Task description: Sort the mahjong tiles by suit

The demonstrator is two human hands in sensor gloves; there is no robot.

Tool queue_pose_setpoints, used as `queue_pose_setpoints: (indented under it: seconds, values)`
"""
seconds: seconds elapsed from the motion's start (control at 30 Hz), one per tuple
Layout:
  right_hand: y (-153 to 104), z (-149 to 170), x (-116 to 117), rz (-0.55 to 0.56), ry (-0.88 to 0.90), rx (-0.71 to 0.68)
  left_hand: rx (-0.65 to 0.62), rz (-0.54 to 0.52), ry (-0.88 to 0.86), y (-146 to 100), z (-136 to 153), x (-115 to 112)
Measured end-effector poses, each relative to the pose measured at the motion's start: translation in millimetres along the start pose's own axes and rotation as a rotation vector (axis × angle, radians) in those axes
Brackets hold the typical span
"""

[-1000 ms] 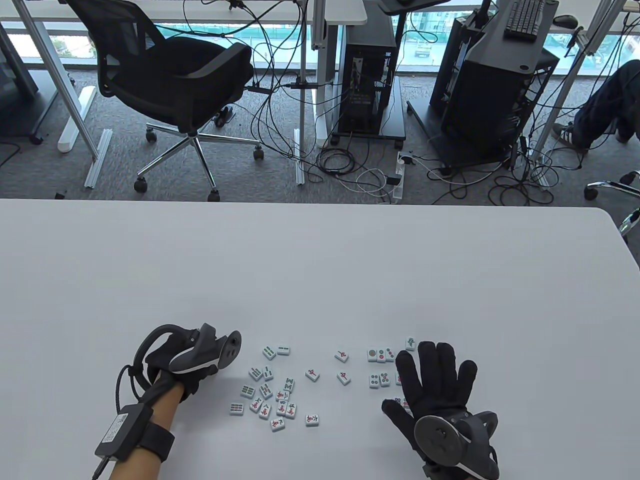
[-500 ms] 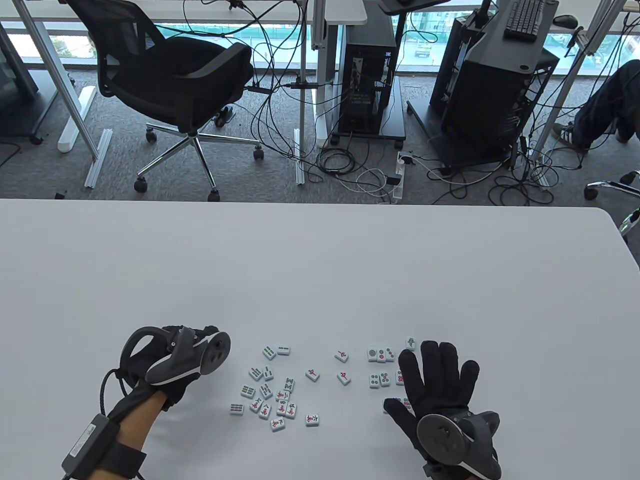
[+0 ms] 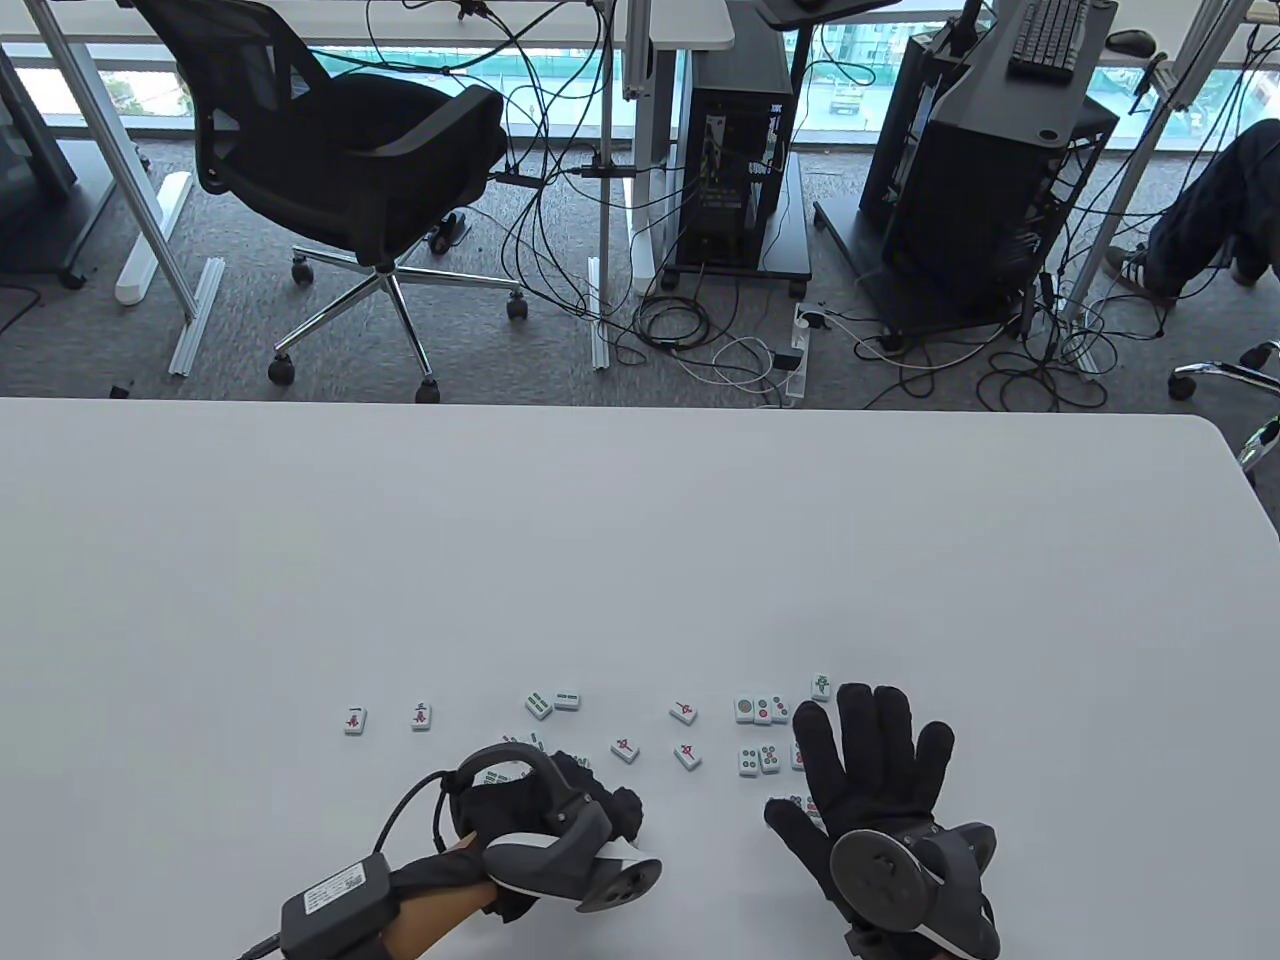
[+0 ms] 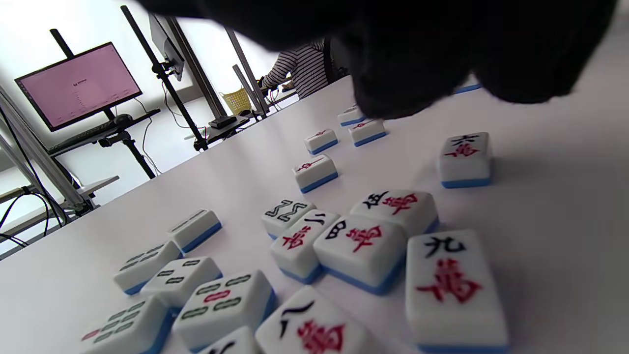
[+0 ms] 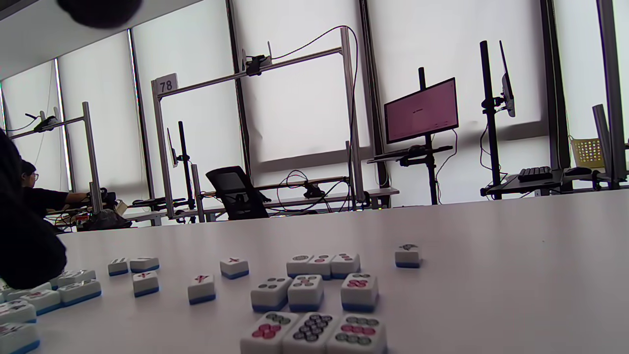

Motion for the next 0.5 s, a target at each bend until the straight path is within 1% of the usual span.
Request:
queue_pose_setpoints:
  seconds: [0.2,0.27,0.3,0.33,0.37,0.4,0.47,0.5]
  values:
    - [0.0,0.0,-0.2,0.003,0.012,-0.002,0.046,0.038,0.010,18.1,-13.7,-13.0]
    - [0.0,0.4,-0.4,0.004,0.015,-0.001,0.063,0.071,-0.003,22.6,-14.5,-17.9]
    - [0.1,0.5,-0.5,0.005,0.017,0.000,0.083,0.089,-0.022,24.1,-13.4,-19.3]
    - [0.1,0.7,-0.6,0.005,0.019,0.000,0.133,0.121,-0.049,25.9,-9.8,-20.4]
    - [0.0,0.8,-0.7,0.005,0.020,0.000,0.176,0.145,-0.061,26.3,-5.5,-19.6]
    - [-0.1,0.9,-0.8,0.005,0.021,0.000,0.189,0.147,-0.069,26.2,-3.0,-17.4]
    - [-0.3,1.0,-1.5,0.009,0.023,0.001,0.221,0.099,-0.098,23.0,4.6,-5.5]
    - [-0.3,1.1,-1.7,0.011,0.025,0.001,0.216,0.085,-0.104,21.4,6.2,-1.0]
Point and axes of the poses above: the tracker on the back of each hand, its own z axis roughly to the little-finger side, its own y axis roughly from the wrist to the fingertips, x = y × z, the point moved 5 cm from there along y, roughly from the wrist to the fingertips, and after that the axes turned 9 degrees about x, right-handed, at the moved point
